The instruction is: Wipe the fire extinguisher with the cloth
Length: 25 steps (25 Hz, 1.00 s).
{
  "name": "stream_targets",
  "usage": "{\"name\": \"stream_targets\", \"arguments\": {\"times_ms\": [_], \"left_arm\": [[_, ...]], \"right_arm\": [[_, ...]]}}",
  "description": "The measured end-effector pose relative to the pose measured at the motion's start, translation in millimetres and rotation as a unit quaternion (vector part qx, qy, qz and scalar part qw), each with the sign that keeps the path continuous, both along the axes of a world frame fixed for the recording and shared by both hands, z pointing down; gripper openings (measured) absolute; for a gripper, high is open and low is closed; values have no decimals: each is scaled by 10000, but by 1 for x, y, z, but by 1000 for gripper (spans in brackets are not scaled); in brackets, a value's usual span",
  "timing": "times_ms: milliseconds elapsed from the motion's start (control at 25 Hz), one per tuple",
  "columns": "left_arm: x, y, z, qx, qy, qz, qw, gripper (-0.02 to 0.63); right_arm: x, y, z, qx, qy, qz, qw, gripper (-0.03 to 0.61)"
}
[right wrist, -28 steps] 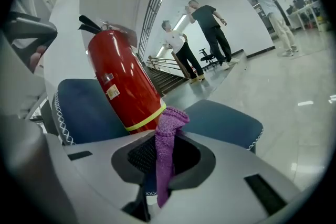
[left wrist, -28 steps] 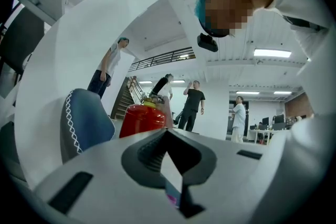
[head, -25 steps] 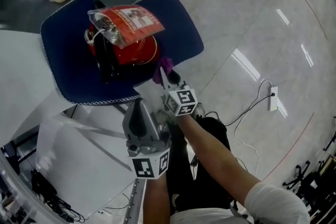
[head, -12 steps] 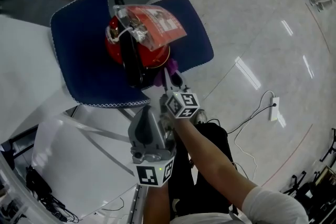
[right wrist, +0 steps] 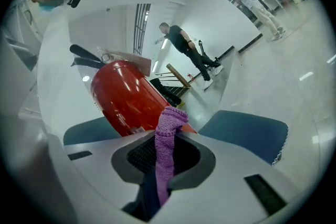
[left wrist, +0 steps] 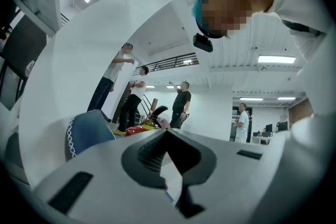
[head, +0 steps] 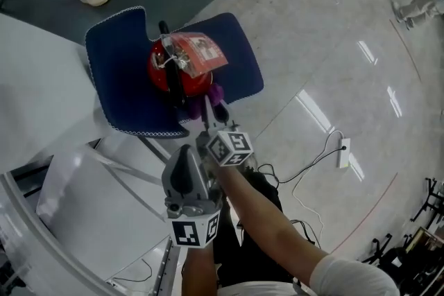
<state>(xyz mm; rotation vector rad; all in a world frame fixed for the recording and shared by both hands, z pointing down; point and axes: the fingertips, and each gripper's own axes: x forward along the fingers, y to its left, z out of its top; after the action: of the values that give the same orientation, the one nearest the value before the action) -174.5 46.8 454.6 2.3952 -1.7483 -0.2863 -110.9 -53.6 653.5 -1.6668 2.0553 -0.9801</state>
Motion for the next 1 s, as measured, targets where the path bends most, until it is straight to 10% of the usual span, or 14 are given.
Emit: {"name": "stream_targets", "arguments": {"times_ms": [720,1000], "left_arm": [[-7,14,-125,136,48,-53,9999,5],[-3,16,-141,-73,248,133,9996,5]], "right_arm": [[1,0,-138,169,-113,-236,9995,58],[24,17,-188,290,667,-537,9959,58]]}}
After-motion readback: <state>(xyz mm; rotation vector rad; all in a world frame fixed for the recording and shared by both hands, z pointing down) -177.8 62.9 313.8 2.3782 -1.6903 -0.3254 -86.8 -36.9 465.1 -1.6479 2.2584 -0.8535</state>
